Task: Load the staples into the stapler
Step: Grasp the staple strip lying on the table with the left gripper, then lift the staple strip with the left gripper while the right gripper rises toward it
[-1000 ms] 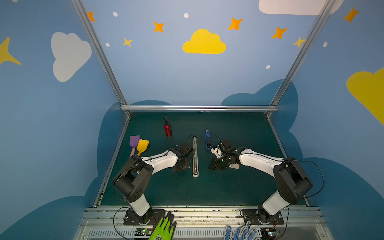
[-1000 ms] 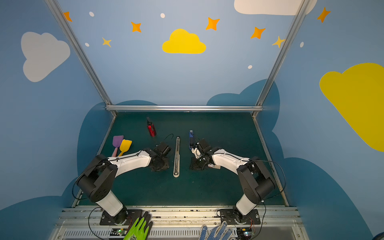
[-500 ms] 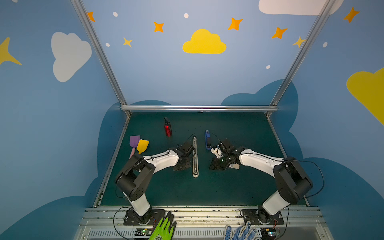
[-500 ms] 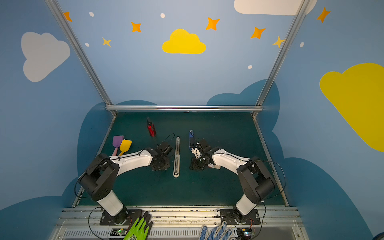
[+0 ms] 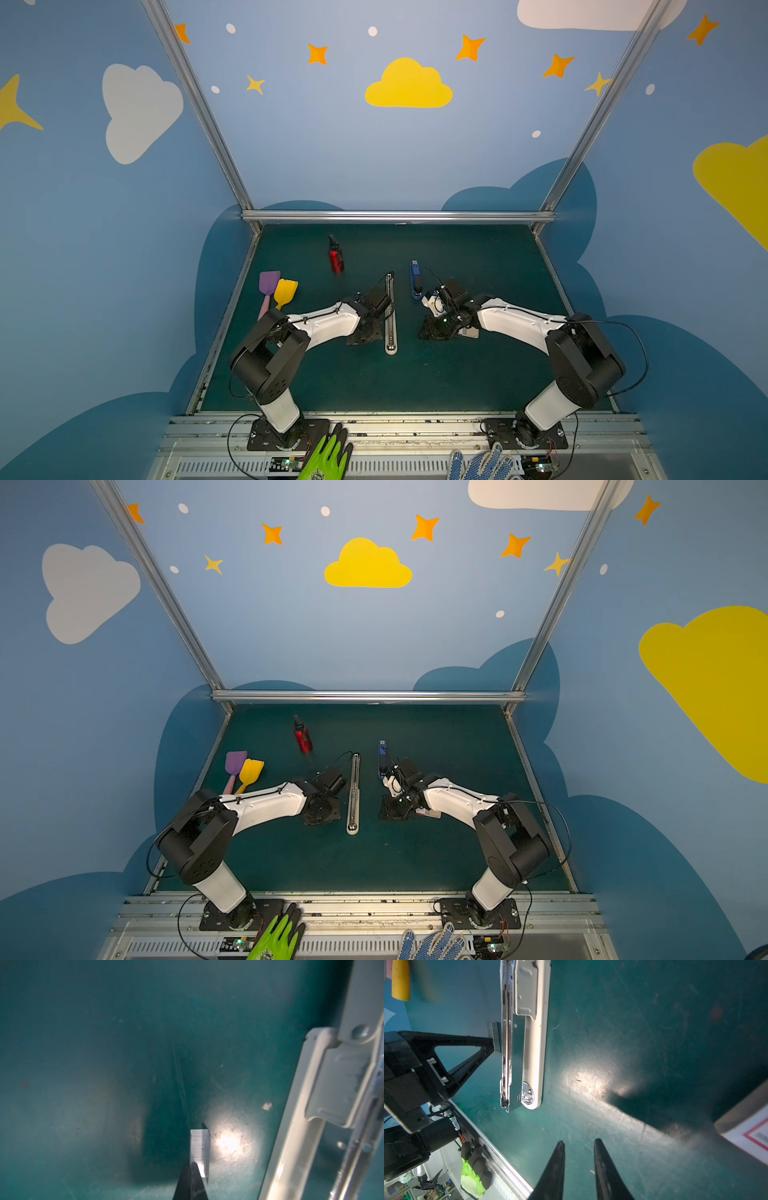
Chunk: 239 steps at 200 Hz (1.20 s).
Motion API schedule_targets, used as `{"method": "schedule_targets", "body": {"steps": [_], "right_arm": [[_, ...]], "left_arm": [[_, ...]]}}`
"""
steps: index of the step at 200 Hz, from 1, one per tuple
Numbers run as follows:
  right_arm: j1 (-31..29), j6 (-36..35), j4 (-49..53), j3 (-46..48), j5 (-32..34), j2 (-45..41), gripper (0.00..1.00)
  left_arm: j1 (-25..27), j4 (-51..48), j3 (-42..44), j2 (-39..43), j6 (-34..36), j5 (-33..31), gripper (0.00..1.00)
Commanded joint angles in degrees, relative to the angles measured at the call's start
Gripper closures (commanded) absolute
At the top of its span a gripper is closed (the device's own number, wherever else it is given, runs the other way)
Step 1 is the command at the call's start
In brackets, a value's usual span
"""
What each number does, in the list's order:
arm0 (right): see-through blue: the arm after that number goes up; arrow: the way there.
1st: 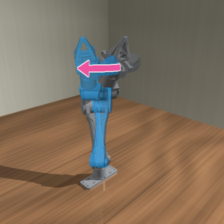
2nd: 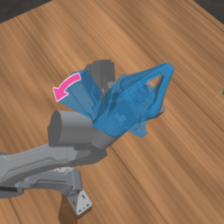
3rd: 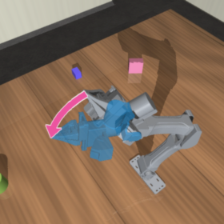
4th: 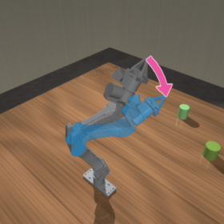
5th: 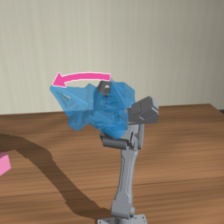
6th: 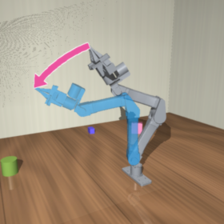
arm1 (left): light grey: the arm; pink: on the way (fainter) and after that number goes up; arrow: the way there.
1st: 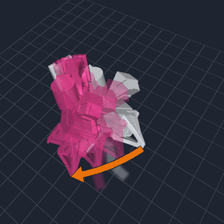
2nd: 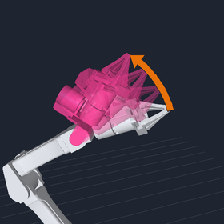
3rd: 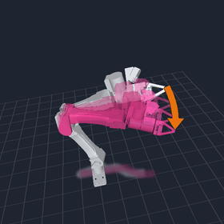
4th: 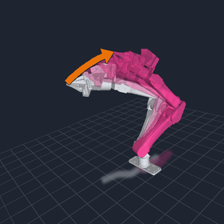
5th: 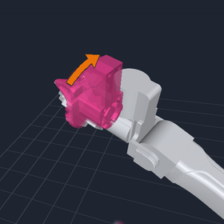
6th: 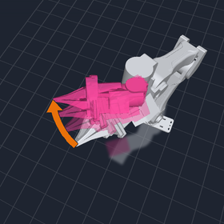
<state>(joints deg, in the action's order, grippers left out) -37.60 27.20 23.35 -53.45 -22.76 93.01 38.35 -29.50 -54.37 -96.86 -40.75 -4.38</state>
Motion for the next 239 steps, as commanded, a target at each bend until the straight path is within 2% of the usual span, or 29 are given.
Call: {"method": "schedule_targets", "body": {"steps": [1,94,128,169,188,202,239], "right_arm": [[0.1,0.0,0.6,0.1,0.3,-0.1,0.74],[1.1,-0.1,0.8,-0.2,0.0,-1.1,0.74],[1.7,-0.3,0.8,-0.4,-1.6,-2.7,0.74],[6.2,1.0,-5.1,-0.2,-13.7,-10.3,0.69],[7.7,1.9,-8.3,-0.8,-18.1,-14.0,0.57],[8.5,3.0,-11.2,-1.2,-21.5,-16.2,0.52],[9.9,8.5,-22.1,-1.7,-30.6,-18.3,0.49]], "left_arm": [[0.2,-2.4,-0.5,-1.9,1.0,-1.1,0.96],[0.4,-4.8,-1.5,6.0,3.7,-2.3,0.96],[0.4,-1.8,-0.3,10.4,5.3,0.8,0.96],[-0.3,7.5,2.2,20.3,7.4,9.9,0.96],[-0.8,12.7,4.3,25.5,5.9,13.1,0.96],[-1.1,16.5,5.8,28.9,4.9,15.0,0.96],[-2.2,24.4,7.9,34.8,2.7,23.3,0.96]]}}
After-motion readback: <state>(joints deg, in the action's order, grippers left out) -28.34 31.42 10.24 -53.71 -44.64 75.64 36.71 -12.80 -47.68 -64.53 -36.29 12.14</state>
